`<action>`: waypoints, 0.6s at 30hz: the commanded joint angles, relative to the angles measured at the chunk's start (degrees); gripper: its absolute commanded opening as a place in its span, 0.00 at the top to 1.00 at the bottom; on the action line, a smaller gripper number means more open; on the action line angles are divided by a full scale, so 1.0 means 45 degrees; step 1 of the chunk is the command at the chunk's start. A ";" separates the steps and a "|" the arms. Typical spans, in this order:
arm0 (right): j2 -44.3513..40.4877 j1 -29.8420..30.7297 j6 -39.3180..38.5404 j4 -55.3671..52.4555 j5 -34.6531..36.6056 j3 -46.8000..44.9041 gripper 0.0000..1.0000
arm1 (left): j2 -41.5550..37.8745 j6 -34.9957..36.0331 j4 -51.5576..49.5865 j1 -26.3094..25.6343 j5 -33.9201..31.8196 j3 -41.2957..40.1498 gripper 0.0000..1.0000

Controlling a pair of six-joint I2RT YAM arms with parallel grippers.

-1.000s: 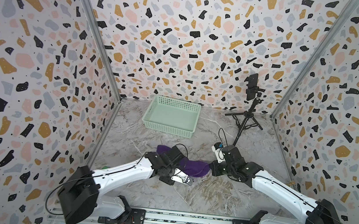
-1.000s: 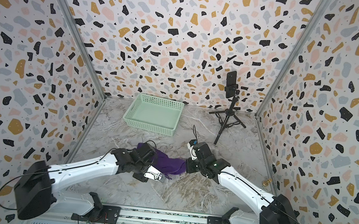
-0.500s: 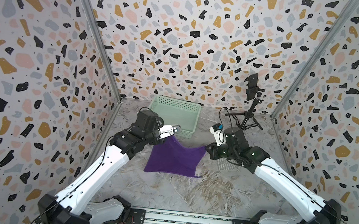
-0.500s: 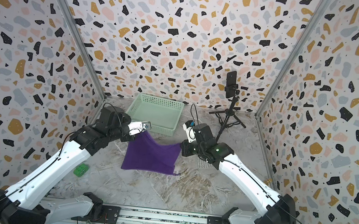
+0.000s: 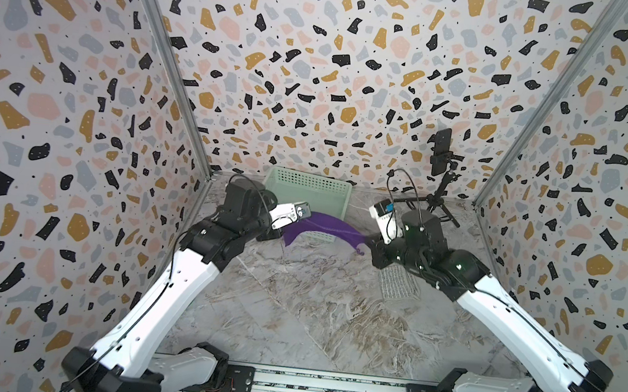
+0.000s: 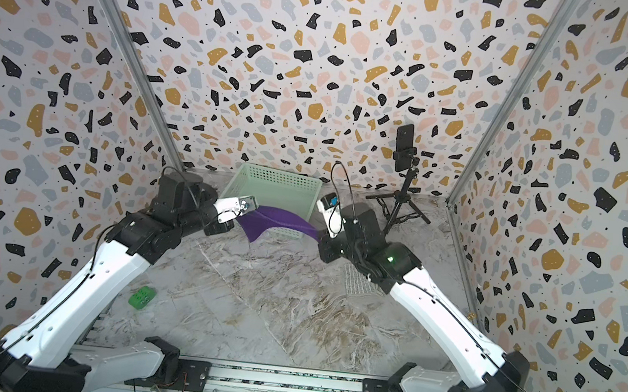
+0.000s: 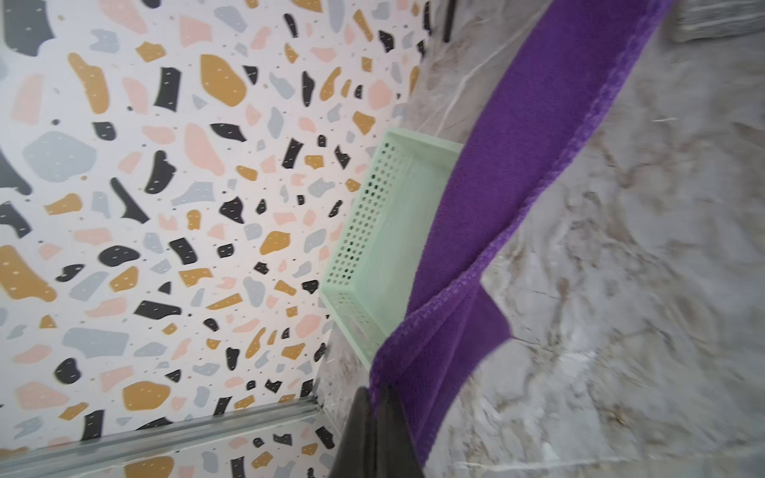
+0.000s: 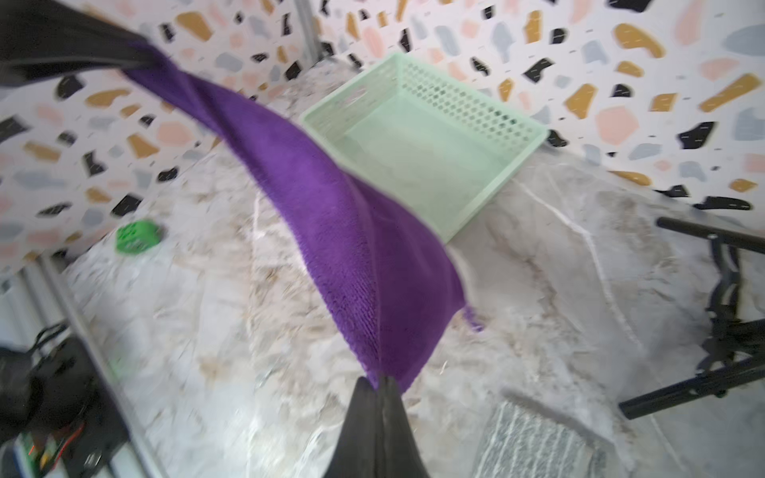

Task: Fold the square dishcloth
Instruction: Flatten out the cleaning item at the center of the board, then fold the cleaning item at the center of the board.

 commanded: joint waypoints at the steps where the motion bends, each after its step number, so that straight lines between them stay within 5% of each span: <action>1: -0.1316 0.1282 0.0119 -0.0147 0.0492 -0.2537 1.00 | -0.1870 0.1570 -0.3158 0.0080 0.2231 -0.2370 1.00; 8: -0.3035 0.4945 0.3565 0.1326 0.0653 -0.8066 1.00 | -0.5610 0.4705 -0.6290 0.0051 0.3248 -0.7801 1.00; 12: -0.2802 0.5943 0.4722 0.2205 0.0290 -0.8943 1.00 | -0.5854 0.4750 -0.6998 0.0051 0.3417 -0.8133 1.00; 18: -0.1969 0.6005 0.3796 0.1773 0.0362 -0.7820 1.00 | -0.5605 0.4182 -0.6037 0.0060 0.3222 -0.7840 1.00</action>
